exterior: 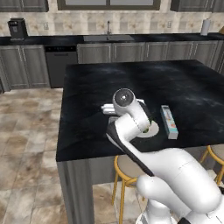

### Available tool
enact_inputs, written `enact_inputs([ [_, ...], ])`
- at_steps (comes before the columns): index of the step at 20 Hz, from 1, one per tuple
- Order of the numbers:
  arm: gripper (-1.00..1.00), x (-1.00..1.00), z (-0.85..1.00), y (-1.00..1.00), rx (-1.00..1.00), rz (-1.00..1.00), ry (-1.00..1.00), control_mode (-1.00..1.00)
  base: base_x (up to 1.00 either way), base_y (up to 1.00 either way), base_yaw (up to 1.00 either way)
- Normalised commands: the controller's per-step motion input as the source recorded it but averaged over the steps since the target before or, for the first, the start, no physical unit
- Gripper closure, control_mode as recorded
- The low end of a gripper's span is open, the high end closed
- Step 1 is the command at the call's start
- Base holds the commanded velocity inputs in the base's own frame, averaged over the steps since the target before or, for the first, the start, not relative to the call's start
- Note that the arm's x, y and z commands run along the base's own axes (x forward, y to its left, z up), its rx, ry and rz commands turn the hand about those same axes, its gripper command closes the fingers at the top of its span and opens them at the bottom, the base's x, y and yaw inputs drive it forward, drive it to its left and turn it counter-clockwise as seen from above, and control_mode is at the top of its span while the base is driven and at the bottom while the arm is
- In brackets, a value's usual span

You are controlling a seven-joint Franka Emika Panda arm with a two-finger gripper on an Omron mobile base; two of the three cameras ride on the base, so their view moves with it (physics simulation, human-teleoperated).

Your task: Retrieve the tupperware and aluminum foil from the cabinet and place them on the dining counter near the plate with avocado and tomato to prepare for storing leftovers.

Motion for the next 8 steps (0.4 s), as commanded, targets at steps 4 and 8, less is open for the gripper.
enact_inputs([
  [4,-1.00,-0.65,0.39,-0.82,0.06,0.04,-0.10,-1.00,0.00,0.00,0.00],
  [8,-1.00,-0.65,-0.03,-0.99,0.11,0.05,-0.07,-1.00,0.00,0.00,0.00],
])
